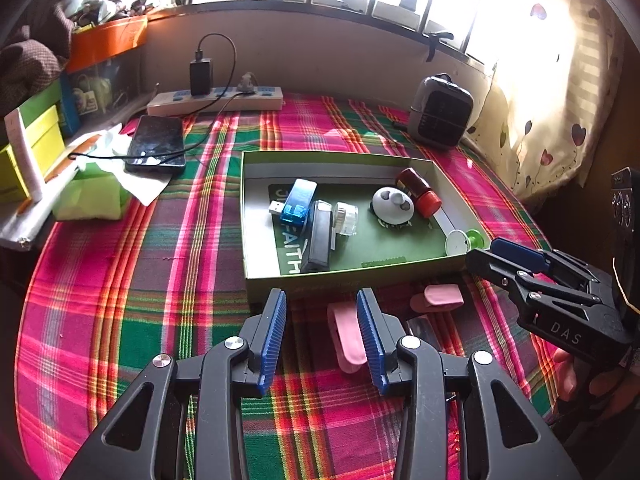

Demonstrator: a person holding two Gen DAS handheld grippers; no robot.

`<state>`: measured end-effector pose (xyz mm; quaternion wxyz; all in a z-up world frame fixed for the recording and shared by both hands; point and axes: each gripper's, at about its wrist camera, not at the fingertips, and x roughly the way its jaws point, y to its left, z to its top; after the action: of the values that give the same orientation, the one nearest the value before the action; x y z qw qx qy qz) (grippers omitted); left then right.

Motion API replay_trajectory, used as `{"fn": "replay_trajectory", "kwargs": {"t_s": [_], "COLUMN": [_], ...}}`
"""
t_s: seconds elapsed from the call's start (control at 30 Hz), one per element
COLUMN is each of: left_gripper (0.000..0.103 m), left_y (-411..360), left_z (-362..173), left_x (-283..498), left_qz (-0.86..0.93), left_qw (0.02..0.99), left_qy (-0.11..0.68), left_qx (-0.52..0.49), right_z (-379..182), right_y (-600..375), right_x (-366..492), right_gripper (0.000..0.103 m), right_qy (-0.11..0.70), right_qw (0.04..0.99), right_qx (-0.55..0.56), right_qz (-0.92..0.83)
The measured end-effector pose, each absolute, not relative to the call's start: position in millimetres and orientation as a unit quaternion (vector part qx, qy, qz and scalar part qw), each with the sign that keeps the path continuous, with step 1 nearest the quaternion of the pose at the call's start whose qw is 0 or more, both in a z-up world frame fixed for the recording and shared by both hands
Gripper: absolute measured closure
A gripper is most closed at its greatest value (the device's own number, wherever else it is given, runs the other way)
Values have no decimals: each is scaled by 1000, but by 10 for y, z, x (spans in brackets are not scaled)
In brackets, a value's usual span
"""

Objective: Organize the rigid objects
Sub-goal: 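Lift both open tools out of the box toward the remaining items, then grasp the dark grey stick with the right tool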

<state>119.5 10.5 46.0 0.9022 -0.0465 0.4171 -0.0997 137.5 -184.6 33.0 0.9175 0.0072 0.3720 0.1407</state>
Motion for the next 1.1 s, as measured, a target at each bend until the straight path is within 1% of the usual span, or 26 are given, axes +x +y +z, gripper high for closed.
{"fn": "replay_trajectory", "kwargs": {"t_s": [0.17, 0.53, 0.9, 1.1], "left_gripper": [67, 67, 67, 67], "left_y": [223, 382, 447, 449], "left_z": [401, 288, 212, 180], "left_x": [1106, 956, 912, 911], "left_qz": [-91, -86, -85, -87], "left_qw": [900, 895, 891, 888], "left_qy": [422, 431, 438, 443], "left_qx": [-60, -76, -85, -87], "right_z": [263, -27, -113, -147], "right_y": [-1799, -1537, -1414, -1317], "right_x": [1165, 847, 811, 817], "right_gripper": [54, 54, 54, 54], "right_qy": [375, 412, 424, 420], "right_qw": [915, 895, 891, 894], "right_qx": [9, -2, -22, -59], "right_qz": [149, 170, 159, 143]}}
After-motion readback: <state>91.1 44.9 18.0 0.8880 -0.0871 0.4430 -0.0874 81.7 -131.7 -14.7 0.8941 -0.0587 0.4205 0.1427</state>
